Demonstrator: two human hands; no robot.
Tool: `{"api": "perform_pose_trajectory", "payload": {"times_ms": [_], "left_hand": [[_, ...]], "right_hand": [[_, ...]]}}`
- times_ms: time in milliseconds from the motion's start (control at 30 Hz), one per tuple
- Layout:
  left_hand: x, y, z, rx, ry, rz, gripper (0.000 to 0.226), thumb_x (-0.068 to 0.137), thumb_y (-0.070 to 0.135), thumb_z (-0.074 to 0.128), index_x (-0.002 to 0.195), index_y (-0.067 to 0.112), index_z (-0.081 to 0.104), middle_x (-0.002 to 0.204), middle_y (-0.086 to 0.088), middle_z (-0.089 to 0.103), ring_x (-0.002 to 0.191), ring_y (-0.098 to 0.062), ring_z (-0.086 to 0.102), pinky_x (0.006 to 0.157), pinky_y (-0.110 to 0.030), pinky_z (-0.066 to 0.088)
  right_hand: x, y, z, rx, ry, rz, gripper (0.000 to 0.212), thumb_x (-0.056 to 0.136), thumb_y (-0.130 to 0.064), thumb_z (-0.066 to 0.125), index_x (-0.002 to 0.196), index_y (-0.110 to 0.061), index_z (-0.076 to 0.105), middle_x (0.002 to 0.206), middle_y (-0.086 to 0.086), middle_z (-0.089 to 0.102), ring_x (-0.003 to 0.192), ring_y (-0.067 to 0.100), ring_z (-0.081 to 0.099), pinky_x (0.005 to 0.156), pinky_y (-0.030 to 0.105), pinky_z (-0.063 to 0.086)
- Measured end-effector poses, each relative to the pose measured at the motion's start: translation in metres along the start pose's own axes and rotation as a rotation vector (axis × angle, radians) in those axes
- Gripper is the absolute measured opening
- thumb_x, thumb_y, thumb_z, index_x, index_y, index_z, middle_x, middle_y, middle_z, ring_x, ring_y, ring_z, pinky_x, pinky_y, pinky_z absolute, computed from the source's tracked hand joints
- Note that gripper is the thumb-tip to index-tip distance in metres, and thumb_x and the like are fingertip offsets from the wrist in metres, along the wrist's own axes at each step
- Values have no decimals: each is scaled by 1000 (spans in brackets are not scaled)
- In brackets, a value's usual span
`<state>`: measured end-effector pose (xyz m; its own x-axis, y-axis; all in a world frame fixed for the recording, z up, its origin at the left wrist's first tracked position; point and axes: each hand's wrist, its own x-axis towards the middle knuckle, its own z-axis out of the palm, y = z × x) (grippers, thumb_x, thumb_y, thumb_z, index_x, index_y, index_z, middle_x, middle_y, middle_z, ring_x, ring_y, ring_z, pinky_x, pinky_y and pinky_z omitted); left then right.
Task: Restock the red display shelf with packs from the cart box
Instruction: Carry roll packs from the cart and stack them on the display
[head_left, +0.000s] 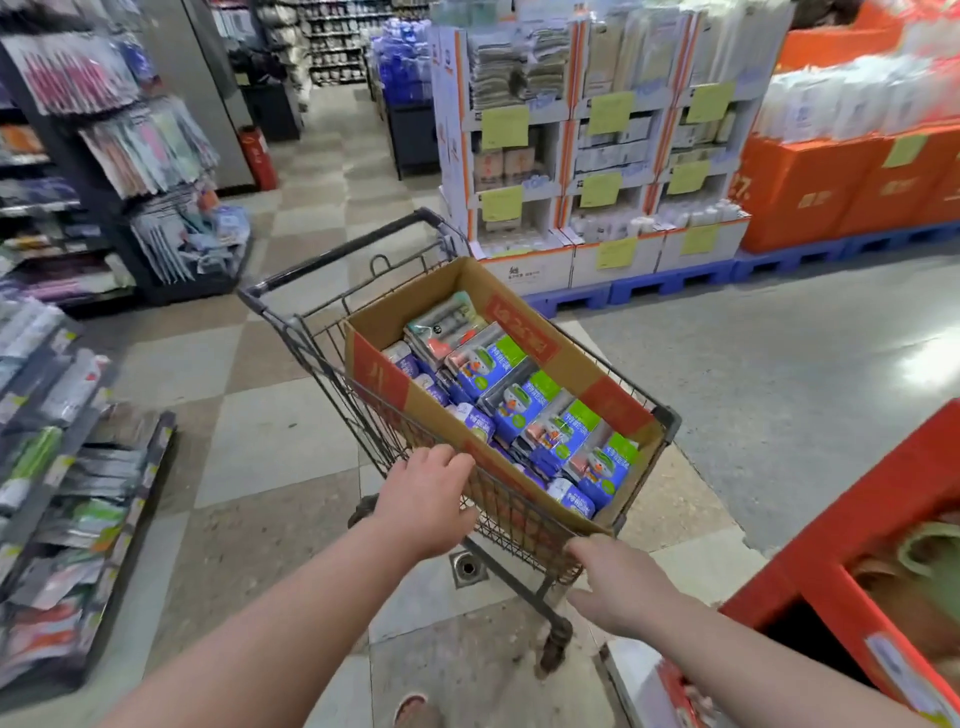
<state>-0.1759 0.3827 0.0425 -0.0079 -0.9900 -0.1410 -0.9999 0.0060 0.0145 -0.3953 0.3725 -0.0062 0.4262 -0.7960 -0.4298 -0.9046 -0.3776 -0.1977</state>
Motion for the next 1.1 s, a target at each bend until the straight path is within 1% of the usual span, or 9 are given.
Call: {"api": "perform_pose_trajectory", "payload": {"times_ms": [100,200,333,433,667,733,900,1000,1100], "left_hand": [[27,-23,8,26,-44,41,53,89,44,48,136,22,39,135,1,44,126,-23,41,100,-37,38],[54,-50,13,17,-101,89,55,90,43,48,140,22,36,139,0,40,131,-23,37,105,-38,35],[89,-85,24,29,-144,164,52,89,44,48,136,22,38,134,-1,43,128,-23,40,104,-38,36],[111,-106,33,56,-179,217,51,89,44,47,134,22,39,131,-2,44,126,-24,41,103,-37,37],[149,-119,47,85,-219,336,49,88,42,47,132,20,41,129,-4,45,124,-26,41,101,-38,38],[160,-118,49,64,-194,353,48,89,42,47,131,20,41,130,-3,45,124,-25,41,99,-37,38],[196,-112,46,34,-145,378,43,89,43,46,128,23,44,129,0,47,123,-24,41,96,-32,37],[224,-109,43,48,-176,354,41,89,41,47,126,22,45,127,-1,47,122,-24,42,94,-33,37],[254,-105,47,70,-253,318,44,90,41,47,129,21,44,129,-1,46,123,-25,41,96,-36,37]], "right_hand": [[32,-7,-20,19,31,60,42,87,-35,52,127,-23,47,128,4,52,119,27,51,94,34,43],[65,-18,-45,42,77,120,44,89,-37,54,130,-23,47,133,3,51,122,26,50,95,34,44],[108,-31,-79,66,166,176,41,88,-34,54,127,-22,50,130,3,55,118,26,53,91,35,47],[133,-38,-104,87,202,226,44,89,-35,55,131,-23,47,133,4,52,121,27,51,93,36,47],[168,-26,-136,109,261,335,52,86,-42,57,134,-24,46,134,4,50,124,26,49,97,39,45],[175,-19,-135,116,250,365,51,86,-42,56,133,-23,46,134,4,51,124,27,49,97,40,46],[200,6,-116,150,143,424,51,88,-38,56,136,-25,44,138,3,47,125,27,48,97,37,45],[221,26,-96,197,83,435,47,87,-39,57,131,-26,48,135,1,52,121,24,53,92,37,48],[242,45,-74,236,-34,464,38,90,-33,52,125,-21,49,132,4,53,119,27,54,90,35,48]]}}
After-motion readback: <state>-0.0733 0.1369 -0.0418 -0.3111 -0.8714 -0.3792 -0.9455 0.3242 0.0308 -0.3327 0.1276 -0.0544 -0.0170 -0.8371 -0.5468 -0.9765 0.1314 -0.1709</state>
